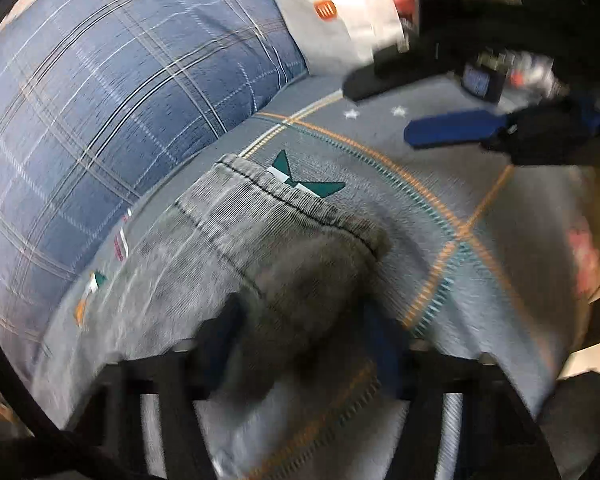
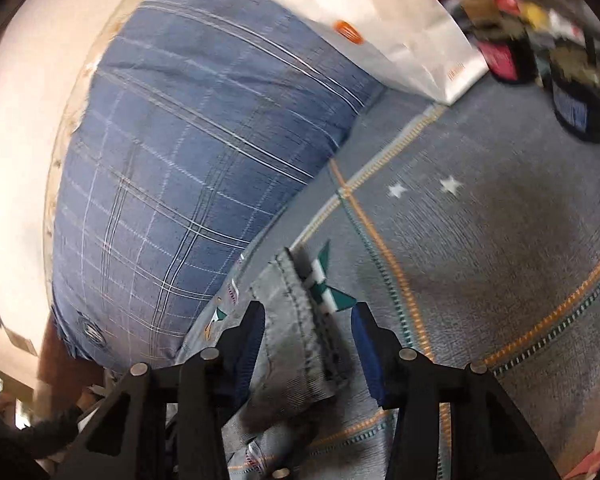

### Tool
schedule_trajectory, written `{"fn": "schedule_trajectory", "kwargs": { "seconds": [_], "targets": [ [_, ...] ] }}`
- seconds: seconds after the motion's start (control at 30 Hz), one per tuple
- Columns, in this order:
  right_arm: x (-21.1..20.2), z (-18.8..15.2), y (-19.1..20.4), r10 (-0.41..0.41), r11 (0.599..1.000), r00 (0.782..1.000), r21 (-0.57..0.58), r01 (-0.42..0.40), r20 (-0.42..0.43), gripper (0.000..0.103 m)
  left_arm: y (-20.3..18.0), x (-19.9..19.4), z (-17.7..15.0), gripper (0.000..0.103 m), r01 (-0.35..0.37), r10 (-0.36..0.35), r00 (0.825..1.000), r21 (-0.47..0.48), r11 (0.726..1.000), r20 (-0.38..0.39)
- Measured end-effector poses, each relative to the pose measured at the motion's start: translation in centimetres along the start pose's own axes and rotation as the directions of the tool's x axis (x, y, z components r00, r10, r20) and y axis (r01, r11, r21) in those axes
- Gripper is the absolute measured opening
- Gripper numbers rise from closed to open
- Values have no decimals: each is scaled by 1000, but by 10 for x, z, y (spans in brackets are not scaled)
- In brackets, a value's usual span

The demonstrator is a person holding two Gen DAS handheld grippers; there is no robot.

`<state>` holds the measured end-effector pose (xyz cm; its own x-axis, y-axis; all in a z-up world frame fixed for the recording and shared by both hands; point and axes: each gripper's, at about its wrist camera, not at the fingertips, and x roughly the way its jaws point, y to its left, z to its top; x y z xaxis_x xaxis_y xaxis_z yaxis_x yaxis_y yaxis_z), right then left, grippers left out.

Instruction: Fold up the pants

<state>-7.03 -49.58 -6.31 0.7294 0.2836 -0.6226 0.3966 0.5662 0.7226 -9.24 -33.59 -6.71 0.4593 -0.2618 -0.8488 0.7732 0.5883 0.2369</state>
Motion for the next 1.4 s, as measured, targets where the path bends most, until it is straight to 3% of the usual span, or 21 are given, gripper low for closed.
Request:
{"fn": "schedule_trajectory", "kwargs": {
  "seconds": [0.07,0.13,0.23,0.3,0.4,0.5,0.6,0.83,1.03,1.4],
  "targets": [
    [3,4,-10,41,998,999,53,-40,-13,49,0,2,2,38,9,-9,1000,-26,1000,19],
    [-1,4,-27,75,992,997,100,-71,-27,49,0,2,5,19,7,-7,1000,-33,999,13],
    [4,3,-37,103,983,993,154,-95,-49,49,16,-14,12,10,93,-89,995,-160,983,34],
    [10,6,-40,161,972,985,183,-148,-60,49,26,-28,18,10,118,-104,992,-213,970,73],
    [26,10,-39,219,959,970,205,-194,-104,49,33,-24,18,10,132,-122,991,-233,963,57],
    [57,11,-34,256,953,944,216,-211,-209,49,29,-20,13,10,157,-147,987,-247,956,58],
    [75,8,-30,232,960,930,221,-172,-285,49,26,-21,12,10,141,-127,989,-246,959,74],
    [77,1,-34,234,954,924,256,-157,-303,49,32,-13,10,10,162,-145,986,-264,951,83],
    [68,2,-35,214,958,935,246,-145,-284,50,34,-12,7,10,171,-156,985,-275,946,78],
    [68,-1,-44,224,952,926,272,-140,-304,50,32,-11,8,10,160,-145,987,-279,947,74]
  ]
}}
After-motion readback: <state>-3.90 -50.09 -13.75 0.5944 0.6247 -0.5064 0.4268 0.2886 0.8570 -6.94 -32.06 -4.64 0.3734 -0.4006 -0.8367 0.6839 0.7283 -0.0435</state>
